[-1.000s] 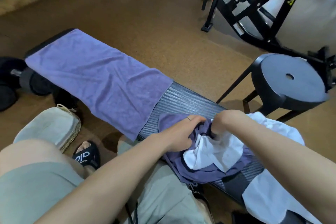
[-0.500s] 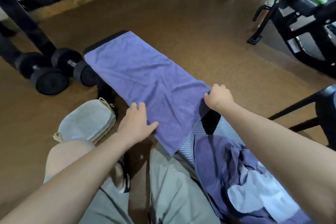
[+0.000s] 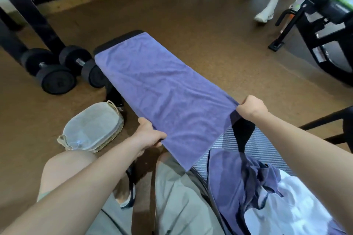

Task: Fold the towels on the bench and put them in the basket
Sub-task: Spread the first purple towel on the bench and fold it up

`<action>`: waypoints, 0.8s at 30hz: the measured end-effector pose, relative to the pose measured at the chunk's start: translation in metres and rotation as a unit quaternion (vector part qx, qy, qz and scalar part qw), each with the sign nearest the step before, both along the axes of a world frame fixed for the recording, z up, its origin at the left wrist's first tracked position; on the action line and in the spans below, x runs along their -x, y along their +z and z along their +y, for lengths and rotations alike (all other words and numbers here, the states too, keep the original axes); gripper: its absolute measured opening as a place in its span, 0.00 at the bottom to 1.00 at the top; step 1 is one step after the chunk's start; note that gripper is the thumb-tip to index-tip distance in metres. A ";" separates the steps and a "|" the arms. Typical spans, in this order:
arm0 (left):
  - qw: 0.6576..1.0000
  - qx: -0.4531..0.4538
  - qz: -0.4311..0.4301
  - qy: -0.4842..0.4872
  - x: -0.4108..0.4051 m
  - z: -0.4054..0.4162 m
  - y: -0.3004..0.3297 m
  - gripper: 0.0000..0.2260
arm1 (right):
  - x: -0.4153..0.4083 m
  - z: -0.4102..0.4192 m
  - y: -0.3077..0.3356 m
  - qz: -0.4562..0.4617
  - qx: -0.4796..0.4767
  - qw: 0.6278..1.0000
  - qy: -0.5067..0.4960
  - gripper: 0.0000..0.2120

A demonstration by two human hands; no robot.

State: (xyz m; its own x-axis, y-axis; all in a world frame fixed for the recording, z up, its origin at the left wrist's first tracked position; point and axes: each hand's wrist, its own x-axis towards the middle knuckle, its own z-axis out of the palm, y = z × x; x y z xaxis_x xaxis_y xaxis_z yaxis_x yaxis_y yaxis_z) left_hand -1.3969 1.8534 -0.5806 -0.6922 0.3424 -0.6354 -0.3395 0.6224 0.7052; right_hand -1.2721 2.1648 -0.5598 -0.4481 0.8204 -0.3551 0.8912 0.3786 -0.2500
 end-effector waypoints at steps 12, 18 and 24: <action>0.989 0.093 0.021 -0.109 0.009 -0.007 0.002 0.28 | 0.029 -0.058 -0.027 -0.003 -0.105 0.949 0.297 0.25; 0.841 0.169 0.448 -0.253 0.001 0.005 0.018 0.31 | 0.048 -0.077 -0.024 0.043 -0.195 0.938 0.285 0.28; 0.739 0.182 0.431 -0.485 -0.036 0.032 -0.006 0.44 | 0.026 -0.079 -0.042 0.022 -0.150 0.959 0.242 0.30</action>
State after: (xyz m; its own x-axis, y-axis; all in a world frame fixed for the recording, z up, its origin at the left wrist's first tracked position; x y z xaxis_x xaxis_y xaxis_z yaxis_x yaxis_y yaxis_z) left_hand -1.3613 1.8856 -0.5865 -0.4348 0.8582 -0.2730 0.8685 0.4797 0.1247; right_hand -1.2984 2.0854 -0.6020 -0.8104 0.5757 -0.1087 0.5851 0.8050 -0.0986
